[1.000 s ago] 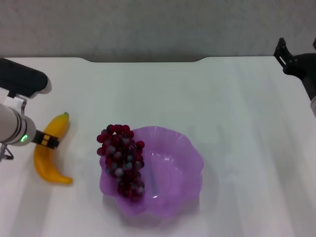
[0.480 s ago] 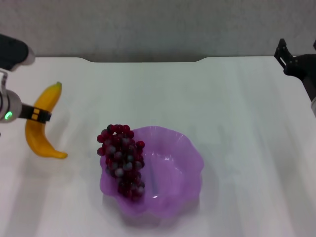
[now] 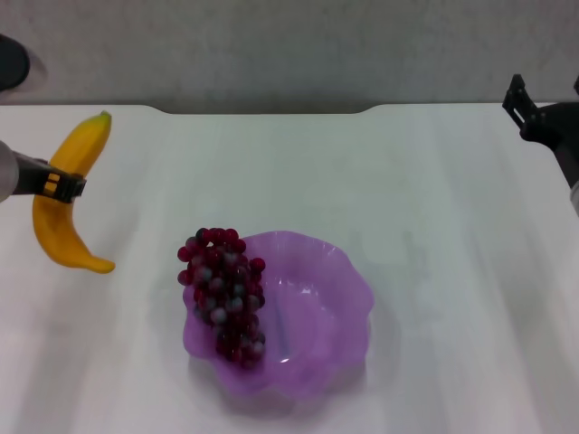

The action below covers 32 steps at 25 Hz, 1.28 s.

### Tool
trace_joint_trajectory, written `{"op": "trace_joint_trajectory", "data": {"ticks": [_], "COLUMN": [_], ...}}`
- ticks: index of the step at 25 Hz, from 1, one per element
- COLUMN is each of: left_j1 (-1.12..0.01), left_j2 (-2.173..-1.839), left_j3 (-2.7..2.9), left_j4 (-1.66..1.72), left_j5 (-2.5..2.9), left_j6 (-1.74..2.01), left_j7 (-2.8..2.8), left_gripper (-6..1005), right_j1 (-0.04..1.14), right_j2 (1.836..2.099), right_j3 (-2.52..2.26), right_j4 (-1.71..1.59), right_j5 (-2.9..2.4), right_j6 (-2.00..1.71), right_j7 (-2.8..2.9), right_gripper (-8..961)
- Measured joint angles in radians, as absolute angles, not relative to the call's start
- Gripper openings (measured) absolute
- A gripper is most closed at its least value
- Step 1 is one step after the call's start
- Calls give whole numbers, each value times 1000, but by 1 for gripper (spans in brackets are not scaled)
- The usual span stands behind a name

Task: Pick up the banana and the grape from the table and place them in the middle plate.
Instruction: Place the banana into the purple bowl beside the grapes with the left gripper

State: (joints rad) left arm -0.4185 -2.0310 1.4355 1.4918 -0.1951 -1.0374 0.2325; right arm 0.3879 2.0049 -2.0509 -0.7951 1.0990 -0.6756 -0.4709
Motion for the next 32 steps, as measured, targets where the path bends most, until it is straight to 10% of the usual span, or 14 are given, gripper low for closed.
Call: {"op": "trace_joint_trajectory", "data": {"ticks": [32], "left_j1": [-235], "left_j2": [-2028], "left_j3": [1973], "left_j4": [1883], "left_j5": [-207], "left_j6": [-1082], "left_j7": [247], "left_gripper": [440], "right_j1": [371], "right_j2": [2008], "right_j3": [-2052], "right_j4": [-742], "right_j5": [1138], "right_j6": [-720], "right_j7": [-468], "right_gripper": [877]}}
